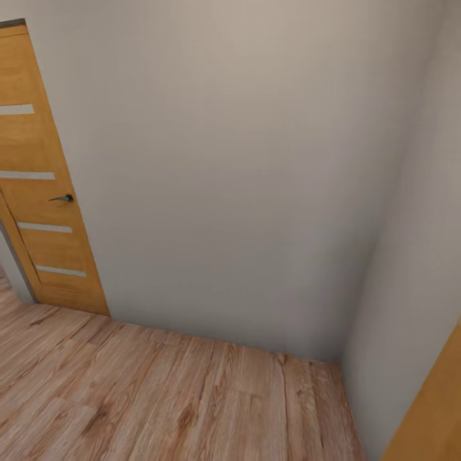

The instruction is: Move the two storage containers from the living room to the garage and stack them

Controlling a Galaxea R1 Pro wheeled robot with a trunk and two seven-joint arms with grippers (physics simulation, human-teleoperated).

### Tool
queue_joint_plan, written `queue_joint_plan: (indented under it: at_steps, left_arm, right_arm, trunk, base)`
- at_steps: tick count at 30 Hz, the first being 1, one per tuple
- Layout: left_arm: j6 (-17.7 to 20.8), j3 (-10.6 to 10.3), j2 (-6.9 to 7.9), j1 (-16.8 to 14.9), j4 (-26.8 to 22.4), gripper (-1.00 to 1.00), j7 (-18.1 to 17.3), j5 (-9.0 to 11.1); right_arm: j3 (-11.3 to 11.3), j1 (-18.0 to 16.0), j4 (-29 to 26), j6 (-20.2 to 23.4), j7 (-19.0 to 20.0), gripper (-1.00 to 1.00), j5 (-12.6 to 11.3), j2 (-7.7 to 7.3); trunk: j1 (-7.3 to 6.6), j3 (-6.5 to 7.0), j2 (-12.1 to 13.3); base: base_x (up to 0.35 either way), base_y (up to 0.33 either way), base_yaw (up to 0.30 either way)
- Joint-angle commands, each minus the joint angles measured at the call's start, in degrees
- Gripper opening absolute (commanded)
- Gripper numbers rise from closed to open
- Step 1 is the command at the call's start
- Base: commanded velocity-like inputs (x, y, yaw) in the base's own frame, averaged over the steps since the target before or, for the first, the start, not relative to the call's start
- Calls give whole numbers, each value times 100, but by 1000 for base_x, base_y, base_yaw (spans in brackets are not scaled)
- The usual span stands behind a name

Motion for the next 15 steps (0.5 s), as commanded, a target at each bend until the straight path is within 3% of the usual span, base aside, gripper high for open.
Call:
queue_joint_plan:
  at_steps: [1, 5, 15]
  left_arm:
    - [-12, 6, 1, -1, -1, 100, -4, 55]
    - [-12, 6, 3, -1, -1, 100, -4, 55]
    - [-12, 6, -2, -1, -1, 100, -4, 68]
  right_arm:
    - [49, -7, 19, -33, 13, 100, -58, 3]
    - [49, -7, 19, -34, 6, 100, -58, 3]
    - [49, -7, 19, -41, -14, 100, -58, 3]
  trunk:
    - [3, -5, -2]
    - [3, -5, -2]
    - [3, -5, -2]
  base:
    - [319, 0, 1]
    - [301, 0, 25]
    - [20, 0, 264]
